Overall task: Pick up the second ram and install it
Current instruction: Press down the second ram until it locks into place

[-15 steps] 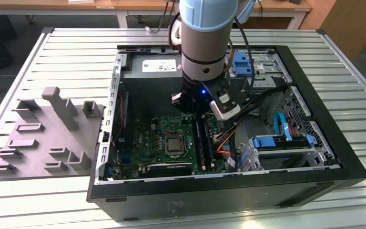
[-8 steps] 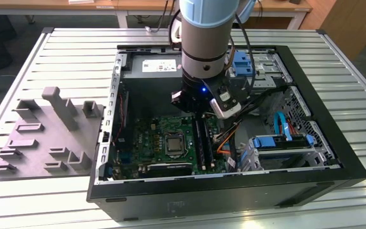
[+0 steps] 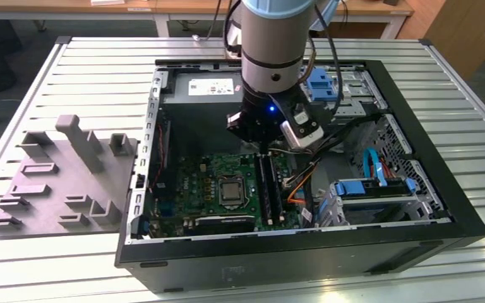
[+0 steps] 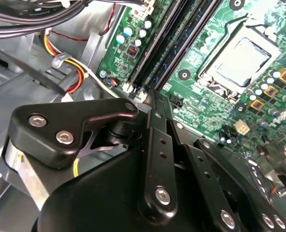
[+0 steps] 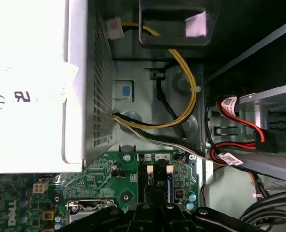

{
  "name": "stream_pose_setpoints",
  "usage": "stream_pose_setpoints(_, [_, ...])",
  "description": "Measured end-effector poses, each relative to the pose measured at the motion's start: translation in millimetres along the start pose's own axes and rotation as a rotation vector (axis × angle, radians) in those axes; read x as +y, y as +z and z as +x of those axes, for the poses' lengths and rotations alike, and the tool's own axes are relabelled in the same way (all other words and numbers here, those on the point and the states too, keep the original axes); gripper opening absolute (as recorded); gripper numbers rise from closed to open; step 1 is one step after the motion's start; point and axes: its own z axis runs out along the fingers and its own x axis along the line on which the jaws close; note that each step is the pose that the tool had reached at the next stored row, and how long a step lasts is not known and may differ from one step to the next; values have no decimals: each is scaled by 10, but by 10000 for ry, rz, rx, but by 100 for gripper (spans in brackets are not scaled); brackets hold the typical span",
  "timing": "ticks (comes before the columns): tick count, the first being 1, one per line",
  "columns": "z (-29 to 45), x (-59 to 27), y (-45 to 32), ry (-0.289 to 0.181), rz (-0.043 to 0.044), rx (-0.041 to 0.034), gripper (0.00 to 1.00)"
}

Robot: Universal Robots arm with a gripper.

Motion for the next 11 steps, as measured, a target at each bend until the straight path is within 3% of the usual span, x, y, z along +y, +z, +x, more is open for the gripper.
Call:
stream_pose_setpoints(6, [-2, -14, -18, -1, 5, 1, 11])
stream_pose_setpoints(11, [-4, -98, -24, 0, 3, 0, 11])
